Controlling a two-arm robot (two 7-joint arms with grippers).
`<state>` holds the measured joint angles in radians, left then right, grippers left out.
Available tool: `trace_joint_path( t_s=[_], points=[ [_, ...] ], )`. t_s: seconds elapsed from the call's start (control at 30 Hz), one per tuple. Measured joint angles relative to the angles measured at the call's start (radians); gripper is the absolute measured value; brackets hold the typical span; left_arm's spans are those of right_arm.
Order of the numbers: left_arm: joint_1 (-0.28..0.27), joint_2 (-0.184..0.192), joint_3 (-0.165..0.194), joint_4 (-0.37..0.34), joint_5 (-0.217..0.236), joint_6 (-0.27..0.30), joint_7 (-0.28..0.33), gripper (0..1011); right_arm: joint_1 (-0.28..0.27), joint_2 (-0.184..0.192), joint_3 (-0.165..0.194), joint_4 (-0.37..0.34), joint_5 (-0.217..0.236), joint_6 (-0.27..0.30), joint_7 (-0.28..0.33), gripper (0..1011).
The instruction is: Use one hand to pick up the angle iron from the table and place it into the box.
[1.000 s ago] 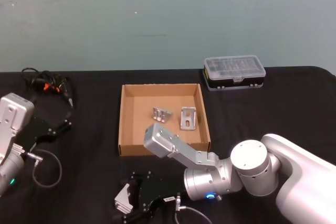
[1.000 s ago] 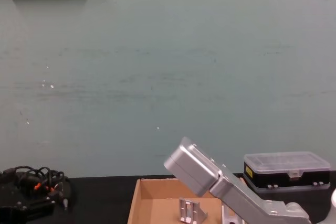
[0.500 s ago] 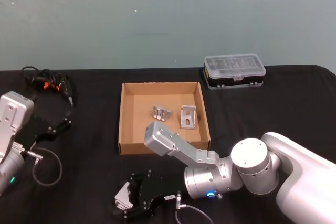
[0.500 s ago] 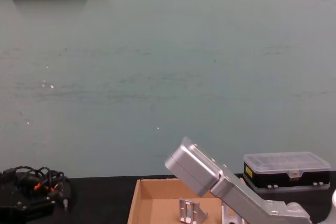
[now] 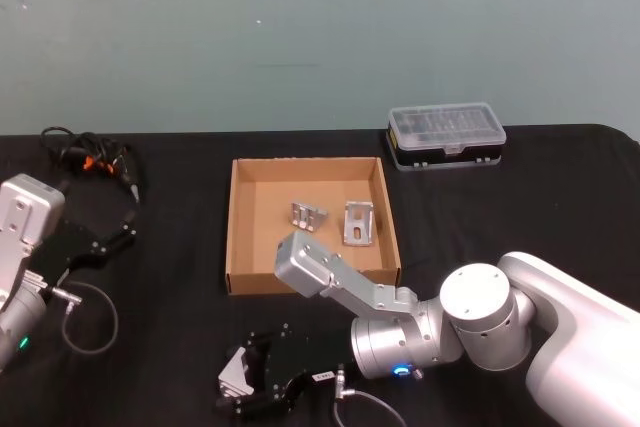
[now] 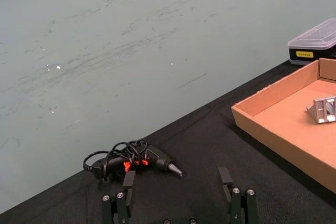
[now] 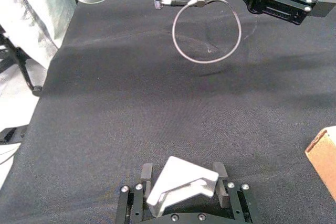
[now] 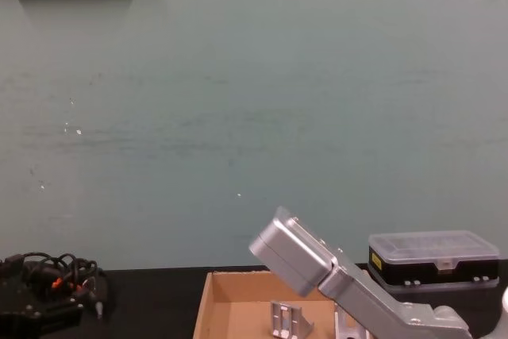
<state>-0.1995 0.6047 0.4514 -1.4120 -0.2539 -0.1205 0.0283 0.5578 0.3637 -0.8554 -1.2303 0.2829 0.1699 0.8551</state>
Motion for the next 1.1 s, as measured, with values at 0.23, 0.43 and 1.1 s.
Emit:
trace_joint_path(
  t_s=[0.23, 0.43, 1.1],
  points=[
    [0.000, 0.000, 0.000, 0.000, 0.000, 0.000, 0.000, 1000, 0.000, 0.001, 0.000, -0.002, 0.000, -0.001, -0.001, 708],
    [0.000, 0.000, 0.000, 0.000, 0.000, 0.000, 0.000, 1000, -0.012, 0.013, 0.022, -0.041, 0.026, -0.004, -0.030, 708],
    [0.000, 0.000, 0.000, 0.000, 0.000, 0.000, 0.000, 1000, 0.005, -0.052, 0.177, -0.024, 0.103, 0.006, -0.265, 708]
  ],
)
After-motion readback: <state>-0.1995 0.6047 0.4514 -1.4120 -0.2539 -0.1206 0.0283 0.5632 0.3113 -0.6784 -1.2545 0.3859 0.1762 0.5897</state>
